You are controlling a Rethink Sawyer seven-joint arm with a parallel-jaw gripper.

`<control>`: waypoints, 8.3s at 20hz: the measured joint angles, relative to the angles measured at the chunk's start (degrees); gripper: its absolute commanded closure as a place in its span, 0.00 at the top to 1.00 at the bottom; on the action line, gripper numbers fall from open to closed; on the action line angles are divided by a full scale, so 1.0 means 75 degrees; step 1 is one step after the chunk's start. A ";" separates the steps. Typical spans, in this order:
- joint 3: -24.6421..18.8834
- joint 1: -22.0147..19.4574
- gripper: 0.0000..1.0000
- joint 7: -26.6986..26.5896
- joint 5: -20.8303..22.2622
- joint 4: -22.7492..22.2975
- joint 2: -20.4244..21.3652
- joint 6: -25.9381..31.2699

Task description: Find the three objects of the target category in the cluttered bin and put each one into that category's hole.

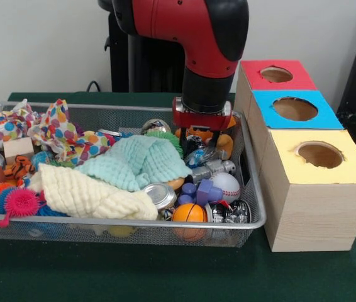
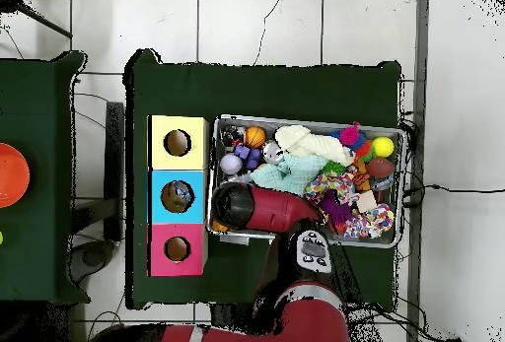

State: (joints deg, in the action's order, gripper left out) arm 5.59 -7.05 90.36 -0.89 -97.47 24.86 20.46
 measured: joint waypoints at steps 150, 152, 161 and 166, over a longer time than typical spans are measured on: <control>-0.0014 0.0468 1.00 0.0000 -0.0002 0.0104 0.0437 0.0414; -0.0014 0.0468 1.00 0.0000 0.0000 0.0103 0.0440 0.0414; -0.0055 0.0286 1.00 0.0000 0.0002 0.0079 0.0810 0.0487; -0.0087 0.0064 1.00 0.0000 0.0003 0.0079 0.1121 0.0658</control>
State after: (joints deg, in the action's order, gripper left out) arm 4.93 -6.56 90.36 -0.86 -96.88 33.26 25.40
